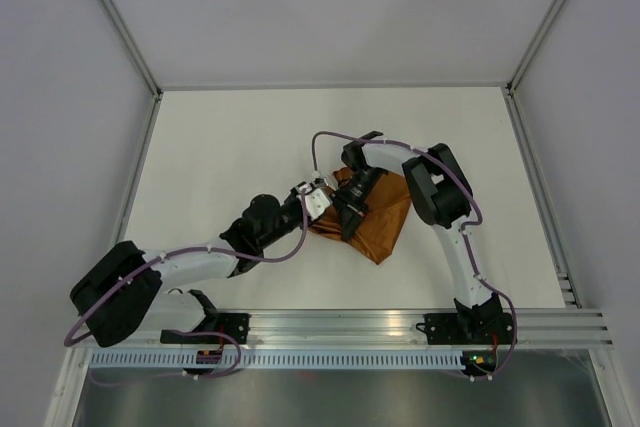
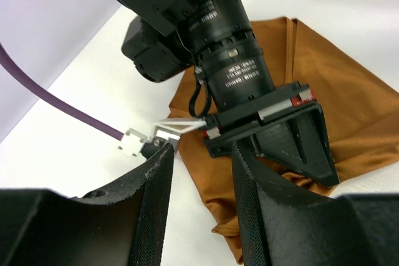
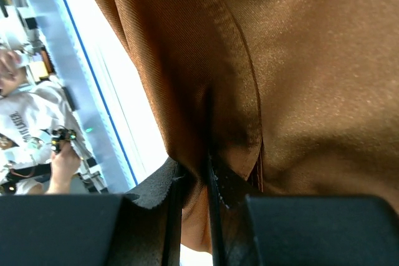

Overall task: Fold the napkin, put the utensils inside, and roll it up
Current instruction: Roll the napkin with the utensil

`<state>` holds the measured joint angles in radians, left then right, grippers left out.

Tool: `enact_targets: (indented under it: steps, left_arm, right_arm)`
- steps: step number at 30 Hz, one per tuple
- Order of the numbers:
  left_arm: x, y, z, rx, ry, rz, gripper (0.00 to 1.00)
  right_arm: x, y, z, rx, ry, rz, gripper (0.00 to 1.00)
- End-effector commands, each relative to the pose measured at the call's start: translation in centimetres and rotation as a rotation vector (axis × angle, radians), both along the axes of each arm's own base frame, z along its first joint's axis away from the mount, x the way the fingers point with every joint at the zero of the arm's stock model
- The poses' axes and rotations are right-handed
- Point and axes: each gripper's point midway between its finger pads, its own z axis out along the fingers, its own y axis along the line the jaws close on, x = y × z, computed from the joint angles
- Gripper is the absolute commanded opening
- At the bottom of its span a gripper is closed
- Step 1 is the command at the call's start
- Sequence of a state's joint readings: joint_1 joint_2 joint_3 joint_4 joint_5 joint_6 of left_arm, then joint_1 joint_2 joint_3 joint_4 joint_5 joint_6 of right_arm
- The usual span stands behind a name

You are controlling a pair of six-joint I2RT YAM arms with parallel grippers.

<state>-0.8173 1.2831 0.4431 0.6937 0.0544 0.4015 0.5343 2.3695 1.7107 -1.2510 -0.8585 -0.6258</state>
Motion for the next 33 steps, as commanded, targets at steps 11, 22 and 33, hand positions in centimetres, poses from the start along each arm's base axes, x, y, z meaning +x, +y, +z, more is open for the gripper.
enact_targets:
  steps: [11,22,33]
  left_arm:
    - [0.4,0.8,5.3,-0.18,-0.07,0.009,0.49]
    - [0.2,2.4,7.3,-0.237,-0.106,0.033,0.5]
    - [-2.7,-1.2,3.9,-0.042,-0.018,-0.152,0.49]
  right_arm:
    - [4.3,-2.2,-7.5,-0.203,-0.424,0.342,0.02]
    - [4.7,-1.7,-7.7,-0.244,-0.602,0.509,0.01]
    - [4.8,-1.9,-8.4,-0.249,-0.605,0.528,0.0]
